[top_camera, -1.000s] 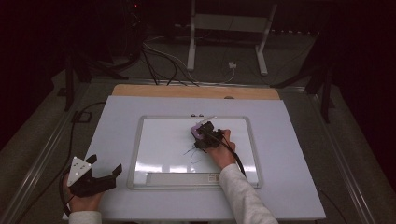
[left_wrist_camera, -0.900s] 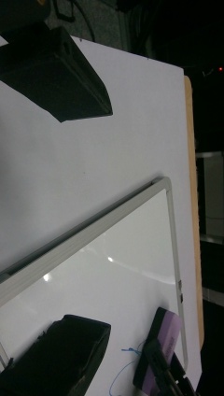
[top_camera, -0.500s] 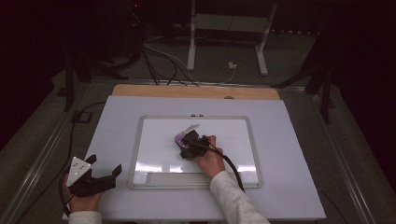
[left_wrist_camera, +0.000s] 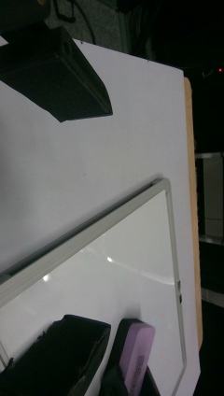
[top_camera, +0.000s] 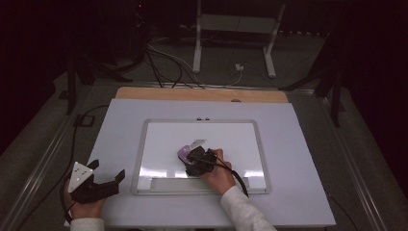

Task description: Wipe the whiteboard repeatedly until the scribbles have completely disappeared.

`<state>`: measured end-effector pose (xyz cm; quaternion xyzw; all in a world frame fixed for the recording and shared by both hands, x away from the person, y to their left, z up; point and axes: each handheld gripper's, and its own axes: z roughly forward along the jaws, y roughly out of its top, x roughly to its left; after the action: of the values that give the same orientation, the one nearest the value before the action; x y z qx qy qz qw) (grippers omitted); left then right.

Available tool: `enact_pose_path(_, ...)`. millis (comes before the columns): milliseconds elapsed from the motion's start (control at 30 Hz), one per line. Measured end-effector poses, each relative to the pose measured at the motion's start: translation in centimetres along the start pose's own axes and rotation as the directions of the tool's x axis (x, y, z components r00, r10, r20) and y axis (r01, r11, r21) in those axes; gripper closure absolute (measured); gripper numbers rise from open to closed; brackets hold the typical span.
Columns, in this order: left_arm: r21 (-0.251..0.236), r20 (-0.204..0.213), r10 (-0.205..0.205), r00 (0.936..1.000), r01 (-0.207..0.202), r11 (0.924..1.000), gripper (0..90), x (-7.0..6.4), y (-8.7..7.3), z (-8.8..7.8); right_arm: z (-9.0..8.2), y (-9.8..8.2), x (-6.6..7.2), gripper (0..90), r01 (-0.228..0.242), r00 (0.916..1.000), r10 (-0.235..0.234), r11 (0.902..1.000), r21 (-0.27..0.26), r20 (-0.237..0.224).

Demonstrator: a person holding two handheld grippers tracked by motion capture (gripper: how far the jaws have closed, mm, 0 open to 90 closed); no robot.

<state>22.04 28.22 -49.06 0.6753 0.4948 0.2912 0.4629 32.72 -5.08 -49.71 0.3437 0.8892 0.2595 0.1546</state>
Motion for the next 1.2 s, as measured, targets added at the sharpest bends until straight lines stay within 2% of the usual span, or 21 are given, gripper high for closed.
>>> enact_pose_path(167,-0.001,-0.001,0.0,1.0,0.0,1.0,1.3,0.0,0.0,-0.1,-0.6,-1.0,-1.0,40.5,-0.011,0.9999,0.011,0.9999,0.008,0.008)
enact_pose_path(367,0.001,-0.002,0.002,1.0,-0.002,1.0,1.3,0.0,0.0,0.0,-1.0,-2.0,-3.7,40.5,-0.066,0.9966,0.065,0.9977,0.018,0.05)
enact_pose_path(633,0.001,-0.002,0.001,1.0,-0.001,1.0,1.3,0.0,0.0,0.0,-0.7,-2.2,-7.4,40.4,-0.148,0.9833,0.144,0.9886,0.027,0.111)
enact_pose_path(767,0.003,0.001,0.002,1.0,-0.002,1.0,1.3,-0.1,0.0,0.0,-0.3,-1.8,-8.6,40.4,-0.183,0.9754,0.177,0.9824,0.038,0.132)
enact_pose_path(900,0.006,0.0,0.005,1.0,-0.005,1.0,1.3,-0.1,0.0,0.1,0.2,-1.2,-9.1,40.4,-0.21,0.9679,0.202,0.9771,0.038,0.15)
enact_pose_path(1000,0.008,0.002,0.008,1.0,-0.008,0.9999,1.3,-0.1,0.0,0.2,0.4,-0.7,-9.2,40.3,-0.218,0.9654,0.209,0.975,0.043,0.156)
enact_pose_path(1200,0.012,0.005,0.011,0.9999,-0.011,0.9999,1.3,-0.2,0.0,0.3,1.0,0.1,-8.4,40.4,-0.211,0.9679,0.203,0.9769,0.035,0.148)
